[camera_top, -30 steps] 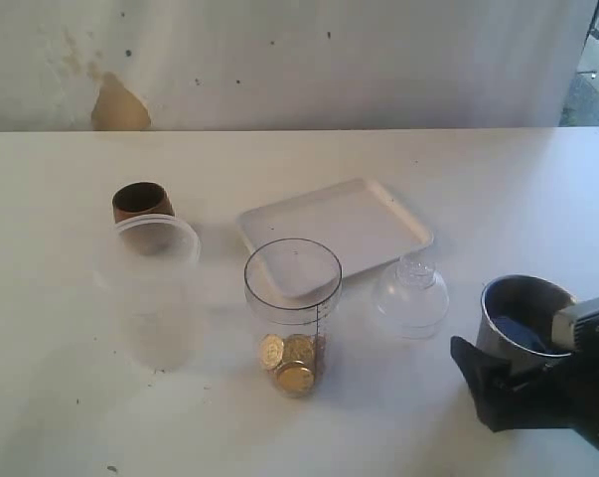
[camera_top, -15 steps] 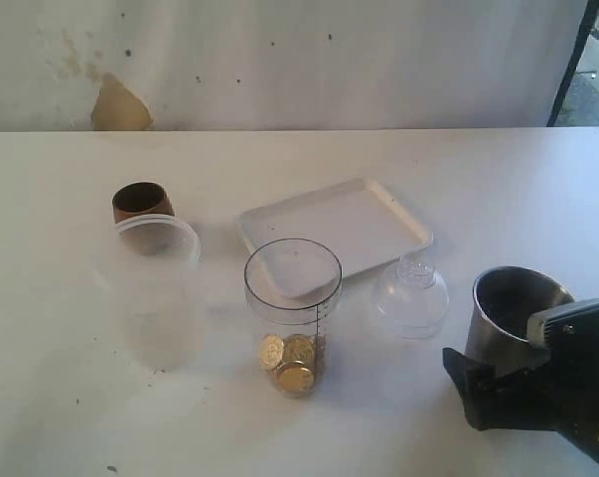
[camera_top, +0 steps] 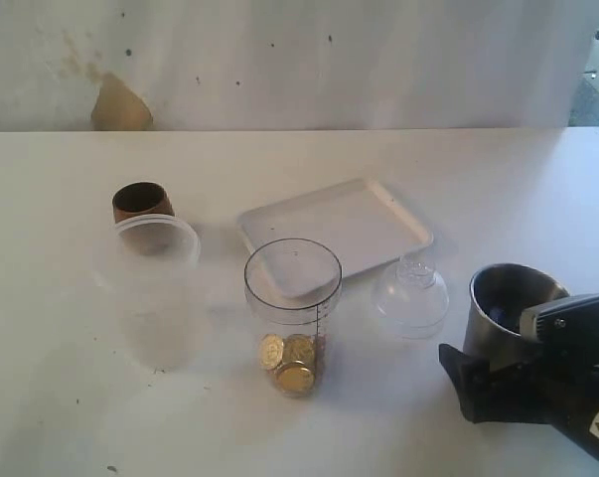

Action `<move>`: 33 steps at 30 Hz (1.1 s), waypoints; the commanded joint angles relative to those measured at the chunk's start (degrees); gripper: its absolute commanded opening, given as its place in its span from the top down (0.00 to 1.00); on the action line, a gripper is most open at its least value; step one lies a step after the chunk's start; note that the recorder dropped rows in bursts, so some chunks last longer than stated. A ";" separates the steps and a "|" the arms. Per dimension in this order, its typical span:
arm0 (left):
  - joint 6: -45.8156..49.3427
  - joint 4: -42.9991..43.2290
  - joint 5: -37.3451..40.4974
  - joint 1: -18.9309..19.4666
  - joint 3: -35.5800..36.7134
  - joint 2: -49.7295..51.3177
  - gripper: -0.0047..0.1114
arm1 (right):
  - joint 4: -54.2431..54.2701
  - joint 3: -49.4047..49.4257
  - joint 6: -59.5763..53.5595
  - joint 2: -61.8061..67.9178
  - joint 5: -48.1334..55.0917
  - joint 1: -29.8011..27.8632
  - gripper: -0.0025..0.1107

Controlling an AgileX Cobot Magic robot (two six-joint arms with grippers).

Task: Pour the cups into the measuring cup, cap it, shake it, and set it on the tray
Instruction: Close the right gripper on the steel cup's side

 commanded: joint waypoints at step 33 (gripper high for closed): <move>0.00 -0.13 -0.29 -0.05 0.27 -0.14 0.96 | 3.19 -0.81 3.38 0.23 -0.92 0.01 0.97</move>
